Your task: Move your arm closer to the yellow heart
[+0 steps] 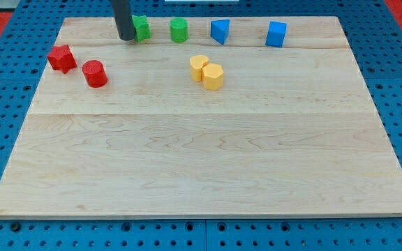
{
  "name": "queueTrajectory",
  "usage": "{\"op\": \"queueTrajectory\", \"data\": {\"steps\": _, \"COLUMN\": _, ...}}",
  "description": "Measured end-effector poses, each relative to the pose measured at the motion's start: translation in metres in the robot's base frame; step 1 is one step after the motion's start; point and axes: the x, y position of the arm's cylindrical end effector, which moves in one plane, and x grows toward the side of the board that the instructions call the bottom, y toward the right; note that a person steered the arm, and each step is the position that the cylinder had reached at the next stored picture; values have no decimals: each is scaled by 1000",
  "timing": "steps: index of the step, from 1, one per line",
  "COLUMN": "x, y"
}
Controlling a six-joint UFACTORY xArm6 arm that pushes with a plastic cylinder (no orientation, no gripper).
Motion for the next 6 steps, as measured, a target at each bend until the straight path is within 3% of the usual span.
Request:
{"op": "queueTrajectory", "data": {"steps": 1, "x": 7, "y": -6}}
{"op": "queueTrajectory", "data": {"steps": 3, "x": 63, "y": 60}}
{"op": "queueTrajectory", "data": {"steps": 6, "x": 109, "y": 130}}
